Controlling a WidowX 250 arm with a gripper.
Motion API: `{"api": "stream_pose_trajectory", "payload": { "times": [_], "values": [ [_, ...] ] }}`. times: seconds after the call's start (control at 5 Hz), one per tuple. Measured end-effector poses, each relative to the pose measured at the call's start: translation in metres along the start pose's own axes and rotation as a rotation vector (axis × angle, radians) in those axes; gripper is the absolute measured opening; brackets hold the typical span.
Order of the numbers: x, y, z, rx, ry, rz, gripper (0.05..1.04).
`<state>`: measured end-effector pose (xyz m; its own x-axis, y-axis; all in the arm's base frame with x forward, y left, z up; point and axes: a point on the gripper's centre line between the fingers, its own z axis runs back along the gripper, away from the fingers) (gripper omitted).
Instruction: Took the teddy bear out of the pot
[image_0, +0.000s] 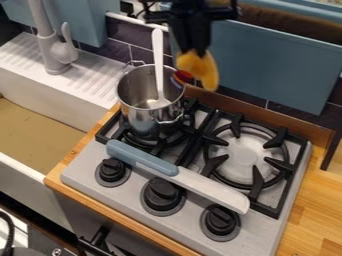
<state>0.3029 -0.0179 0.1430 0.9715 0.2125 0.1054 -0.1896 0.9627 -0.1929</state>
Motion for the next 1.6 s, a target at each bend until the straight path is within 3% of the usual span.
{"api": "stream_pose_trajectory", "payload": {
  "times": [0.4,0.8,1.0,1.2,1.4,1.6],
  "values": [
    [-0.004,-0.026,-0.048,0.038,-0.033,-0.045,0.081],
    [-0.01,-0.022,-0.1,0.101,-0.031,-0.057,0.081],
    [-0.014,-0.021,-0.103,0.097,-0.021,-0.066,0.081],
    [-0.012,-0.016,-0.116,0.15,-0.01,-0.05,0.081],
    [-0.009,-0.016,-0.12,0.155,-0.025,-0.053,0.101],
    [-0.007,-0.02,-0.118,0.137,-0.015,-0.05,0.272]
  ]
}}
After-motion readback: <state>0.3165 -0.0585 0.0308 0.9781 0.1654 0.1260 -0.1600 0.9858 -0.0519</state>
